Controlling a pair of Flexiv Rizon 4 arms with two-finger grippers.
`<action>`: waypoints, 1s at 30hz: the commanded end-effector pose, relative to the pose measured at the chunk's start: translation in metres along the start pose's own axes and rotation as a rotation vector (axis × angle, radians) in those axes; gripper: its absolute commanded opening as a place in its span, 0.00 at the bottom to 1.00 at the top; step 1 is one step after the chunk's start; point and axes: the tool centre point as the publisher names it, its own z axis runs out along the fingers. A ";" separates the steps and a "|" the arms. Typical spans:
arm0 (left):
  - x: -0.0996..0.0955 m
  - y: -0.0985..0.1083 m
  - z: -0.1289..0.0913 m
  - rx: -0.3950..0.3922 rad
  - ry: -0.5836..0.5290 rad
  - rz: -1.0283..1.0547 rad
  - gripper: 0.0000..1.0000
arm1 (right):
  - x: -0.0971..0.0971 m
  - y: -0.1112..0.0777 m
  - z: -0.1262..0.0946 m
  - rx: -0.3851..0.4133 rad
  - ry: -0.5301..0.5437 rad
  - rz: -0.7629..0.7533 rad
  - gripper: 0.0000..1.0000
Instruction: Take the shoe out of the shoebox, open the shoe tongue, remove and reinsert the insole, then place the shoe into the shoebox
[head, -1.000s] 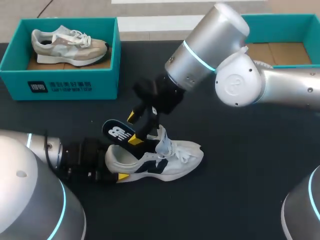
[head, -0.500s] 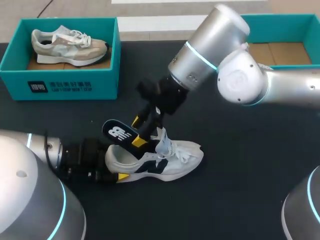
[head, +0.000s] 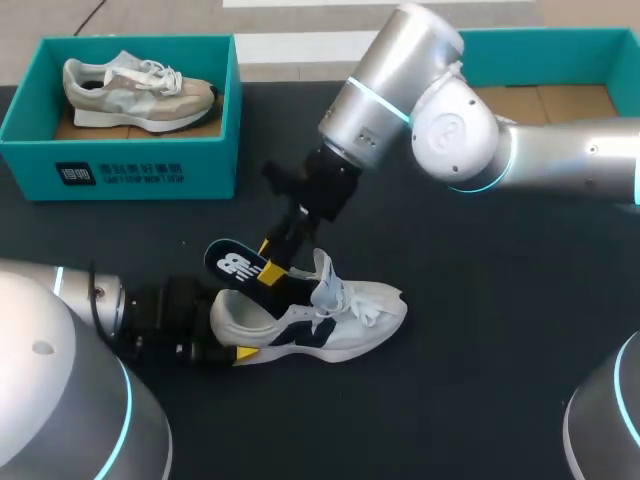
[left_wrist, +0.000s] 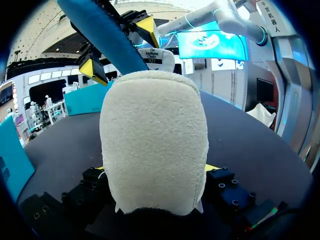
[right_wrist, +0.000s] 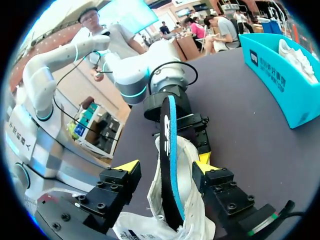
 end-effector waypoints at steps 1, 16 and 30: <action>0.002 0.002 0.000 -0.004 0.000 0.000 0.00 | -0.008 0.004 0.012 -0.006 0.016 -0.006 0.57; 0.002 0.002 0.000 -0.004 0.000 0.000 0.00 | -0.013 0.004 0.026 -0.017 0.052 -0.036 0.34; 0.002 0.002 0.000 -0.004 0.000 0.000 0.00 | -0.009 0.002 0.024 -0.018 0.075 -0.049 0.22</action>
